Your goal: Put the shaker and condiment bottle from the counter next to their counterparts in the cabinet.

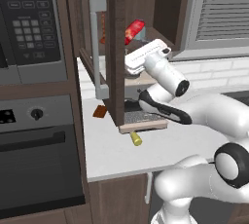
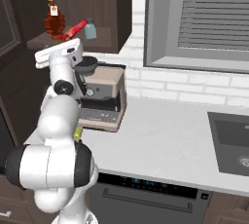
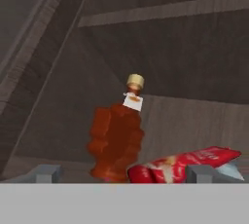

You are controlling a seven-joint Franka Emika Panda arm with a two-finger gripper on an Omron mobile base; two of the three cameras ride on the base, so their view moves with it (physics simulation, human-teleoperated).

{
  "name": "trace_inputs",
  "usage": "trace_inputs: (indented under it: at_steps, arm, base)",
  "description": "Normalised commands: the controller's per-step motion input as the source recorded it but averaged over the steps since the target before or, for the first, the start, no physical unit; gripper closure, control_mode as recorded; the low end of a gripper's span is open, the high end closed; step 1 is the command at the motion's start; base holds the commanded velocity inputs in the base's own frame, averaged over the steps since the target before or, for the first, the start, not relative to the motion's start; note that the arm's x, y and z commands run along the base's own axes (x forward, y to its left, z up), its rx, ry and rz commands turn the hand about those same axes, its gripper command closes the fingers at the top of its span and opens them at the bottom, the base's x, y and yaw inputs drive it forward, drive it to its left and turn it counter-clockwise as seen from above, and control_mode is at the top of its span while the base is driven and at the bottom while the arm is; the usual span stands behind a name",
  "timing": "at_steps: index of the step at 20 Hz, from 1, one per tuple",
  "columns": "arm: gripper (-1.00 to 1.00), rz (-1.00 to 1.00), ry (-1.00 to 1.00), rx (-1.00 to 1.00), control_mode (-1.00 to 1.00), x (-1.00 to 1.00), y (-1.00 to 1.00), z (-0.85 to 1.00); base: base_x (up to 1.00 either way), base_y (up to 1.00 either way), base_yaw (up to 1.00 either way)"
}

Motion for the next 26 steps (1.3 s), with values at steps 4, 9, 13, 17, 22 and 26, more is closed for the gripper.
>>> trace_inputs:
  at_steps: [4, 9, 13, 17, 22, 26]
  arm:
    - [-1.00, 0.00, -0.19, -0.01, -1.00, -0.85, 0.05, -0.01]
    - [-1.00, -0.02, -0.19, -0.02, -1.00, -0.95, 0.01, -0.03]
    - [-1.00, -0.04, -0.08, -0.02, -1.00, -0.83, 0.00, -0.22]
    - [-1.00, -0.02, 0.06, -0.04, -1.00, -0.24, -0.24, -0.26]
    - [-1.00, 0.00, 0.20, -0.03, -1.00, -0.25, -0.43, -0.24]
    - [-1.00, 0.00, 0.23, -0.04, -1.00, -0.38, -0.39, -0.45]
  base:
    - [0.00, 0.00, 0.00]
    - [0.00, 0.00, 0.00]
    - [0.00, 0.00, 0.00]
    - [0.00, 0.00, 0.00]
    - [0.00, 0.00, 0.00]
    - [0.00, 0.00, 0.00]
